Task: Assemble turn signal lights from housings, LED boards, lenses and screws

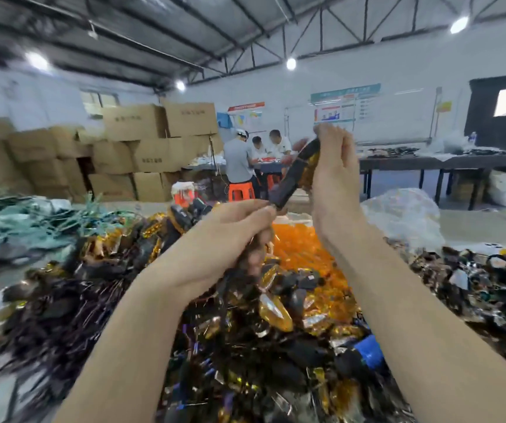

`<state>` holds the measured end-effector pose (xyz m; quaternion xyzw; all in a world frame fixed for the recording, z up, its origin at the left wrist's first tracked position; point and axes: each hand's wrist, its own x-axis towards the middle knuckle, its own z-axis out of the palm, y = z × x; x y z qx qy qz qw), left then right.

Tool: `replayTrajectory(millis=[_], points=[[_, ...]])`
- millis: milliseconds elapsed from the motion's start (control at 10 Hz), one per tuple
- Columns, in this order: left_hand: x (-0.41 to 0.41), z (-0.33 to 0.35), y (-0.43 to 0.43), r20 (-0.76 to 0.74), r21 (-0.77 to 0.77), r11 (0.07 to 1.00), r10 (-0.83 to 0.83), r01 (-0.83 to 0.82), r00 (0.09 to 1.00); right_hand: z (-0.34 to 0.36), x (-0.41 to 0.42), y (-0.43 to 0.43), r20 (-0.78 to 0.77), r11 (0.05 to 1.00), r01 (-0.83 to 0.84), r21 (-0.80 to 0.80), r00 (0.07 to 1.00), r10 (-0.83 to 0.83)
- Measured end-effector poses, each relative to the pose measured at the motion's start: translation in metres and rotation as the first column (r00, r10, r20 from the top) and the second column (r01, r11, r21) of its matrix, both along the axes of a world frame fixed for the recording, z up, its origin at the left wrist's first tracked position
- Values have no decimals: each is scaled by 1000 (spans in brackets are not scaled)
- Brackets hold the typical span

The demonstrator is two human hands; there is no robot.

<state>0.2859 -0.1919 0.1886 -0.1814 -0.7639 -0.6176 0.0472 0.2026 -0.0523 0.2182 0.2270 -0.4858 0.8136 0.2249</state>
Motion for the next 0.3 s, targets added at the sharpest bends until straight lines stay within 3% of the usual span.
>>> replayTrajectory(millis=[100, 200, 300], points=[[-33, 17, -30, -175, -184, 934, 275, -306, 945, 8, -24, -28, 92, 953, -29, 302, 996, 2], [-74, 2, -57, -286, -394, 706, 514, -589, 808, -10, -47, -35, 388, 883, -161, 441, 921, -26], [-88, -32, -78, -226, -628, 479, 642, -613, 733, -54, -34, -2, 457, 942, -104, 319, 888, -56]])
